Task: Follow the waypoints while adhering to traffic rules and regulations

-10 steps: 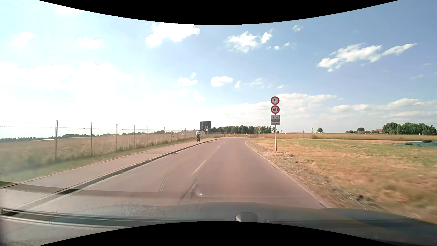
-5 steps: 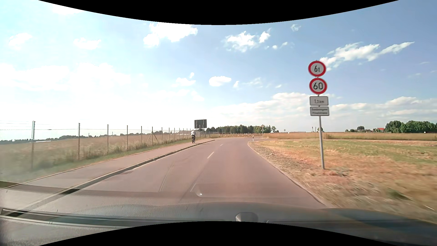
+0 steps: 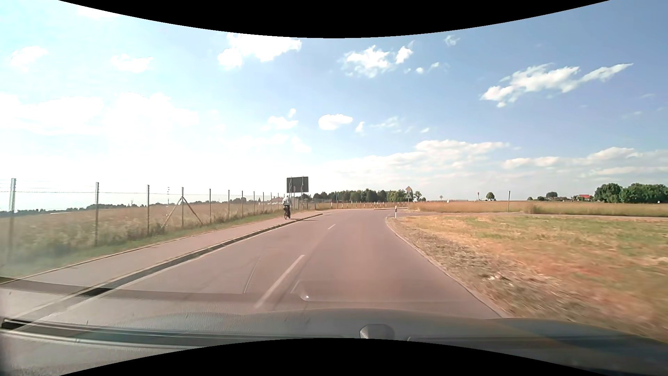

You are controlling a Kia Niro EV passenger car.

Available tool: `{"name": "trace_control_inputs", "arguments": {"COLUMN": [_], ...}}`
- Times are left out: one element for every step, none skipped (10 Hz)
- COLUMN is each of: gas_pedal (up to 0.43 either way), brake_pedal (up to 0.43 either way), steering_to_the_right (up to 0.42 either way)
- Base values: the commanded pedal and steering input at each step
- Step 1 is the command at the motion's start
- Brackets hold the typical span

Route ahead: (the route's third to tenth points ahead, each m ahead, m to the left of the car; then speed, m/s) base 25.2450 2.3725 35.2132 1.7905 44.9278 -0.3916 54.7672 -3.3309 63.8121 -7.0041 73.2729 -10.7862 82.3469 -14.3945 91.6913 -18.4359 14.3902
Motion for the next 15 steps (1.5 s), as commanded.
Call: {"name": "trace_control_inputs", "arguments": {"gas_pedal": [0.028, 0.028, 0.028, 0.028, 0.028, 0.028, 0.028, 0.028, 0.028, 0.028, 0.028, 0.028, 0.028, 0.039, 0.059], "brake_pedal": [0.006, 0.006, 0.006, 0.006, 0.006, 0.006, 0.006, 0.006, 0.006, 0.006, 0.006, 0.006, 0.006, 0.006, 0.006], "steering_to_the_right": [0.005, 0.006, 0.009, 0.012, 0.012, 0.015, 0.016, 0.018, 0.023, 0.024, 0.025, 0.030, 0.030, 0.030, 0.030]}}
